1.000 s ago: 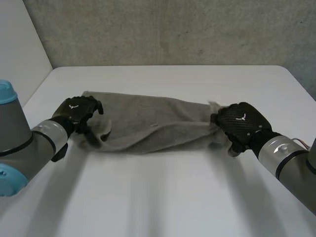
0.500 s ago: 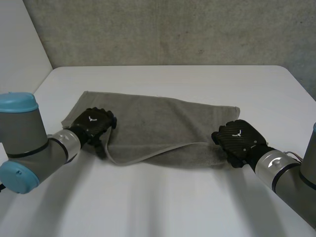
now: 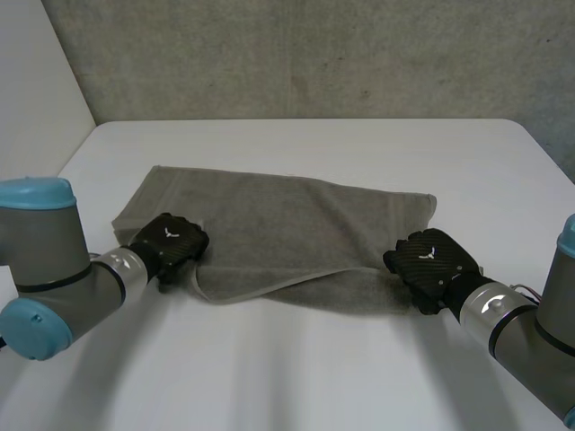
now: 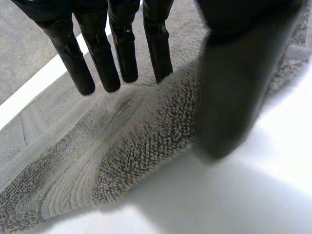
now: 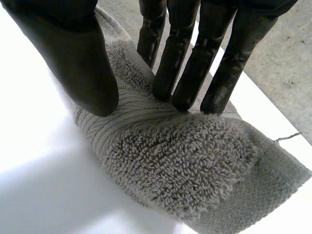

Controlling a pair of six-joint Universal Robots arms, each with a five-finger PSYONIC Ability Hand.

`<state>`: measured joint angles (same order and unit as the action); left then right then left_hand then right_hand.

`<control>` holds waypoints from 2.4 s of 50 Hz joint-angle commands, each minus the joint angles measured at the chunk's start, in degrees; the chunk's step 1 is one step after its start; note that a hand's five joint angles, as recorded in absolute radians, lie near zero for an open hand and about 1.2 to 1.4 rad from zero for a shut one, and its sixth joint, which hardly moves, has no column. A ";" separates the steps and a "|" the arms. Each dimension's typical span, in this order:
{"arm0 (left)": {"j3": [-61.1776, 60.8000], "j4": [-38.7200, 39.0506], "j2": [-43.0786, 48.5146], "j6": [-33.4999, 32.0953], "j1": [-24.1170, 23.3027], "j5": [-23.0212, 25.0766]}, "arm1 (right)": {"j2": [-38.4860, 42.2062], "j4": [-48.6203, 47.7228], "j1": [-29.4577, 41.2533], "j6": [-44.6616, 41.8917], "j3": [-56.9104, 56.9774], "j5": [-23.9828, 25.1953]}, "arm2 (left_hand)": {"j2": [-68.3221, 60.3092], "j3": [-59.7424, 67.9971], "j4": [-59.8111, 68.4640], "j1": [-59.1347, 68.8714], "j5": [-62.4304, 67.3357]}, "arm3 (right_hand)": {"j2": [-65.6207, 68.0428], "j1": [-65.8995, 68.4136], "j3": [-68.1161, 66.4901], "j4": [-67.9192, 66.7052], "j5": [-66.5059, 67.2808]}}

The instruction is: Fold the towel.

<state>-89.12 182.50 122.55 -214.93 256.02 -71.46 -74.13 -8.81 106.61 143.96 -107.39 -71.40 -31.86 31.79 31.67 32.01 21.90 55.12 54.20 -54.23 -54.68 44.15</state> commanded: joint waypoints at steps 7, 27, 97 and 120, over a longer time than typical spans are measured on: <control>0.00 -2.06 -0.74 -0.66 0.00 -0.17 | 0.13 0.02 0.00 -0.18 0.07 0.03 | -17.04 17.11 17.23 16.89 17.01 | -1.98 -1.05 1.09 1.53 -1.00; -8.62 -2.68 -6.19 -0.75 2.37 -5.35 | 0.22 -0.07 0.00 -0.26 -0.01 0.29 | -23.77 23.84 23.96 23.62 23.74 | -2.31 -1.39 1.42 1.87 -1.34; 12.04 -2.06 7.70 -0.49 -2.81 -7.99 | 1.54 -1.73 0.61 -4.57 -0.89 -0.23 | 12.23 -12.16 -12.04 -12.38 -12.26 | -5.34 -4.42 4.45 4.90 -4.37; 13.80 -8.48 7.52 -0.57 -2.72 -13.35 | 2.06 -2.00 0.61 -5.01 -1.25 -0.41 | -16.19 16.26 16.38 16.04 16.15 | -5.84 -4.92 4.96 5.40 -4.87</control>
<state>-75.43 174.05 130.15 -215.48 253.30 -82.36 -72.00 -10.82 107.23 138.94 -108.40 -71.81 -45.82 45.65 45.84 42.80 35.39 51.96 49.87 -50.17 -50.83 39.70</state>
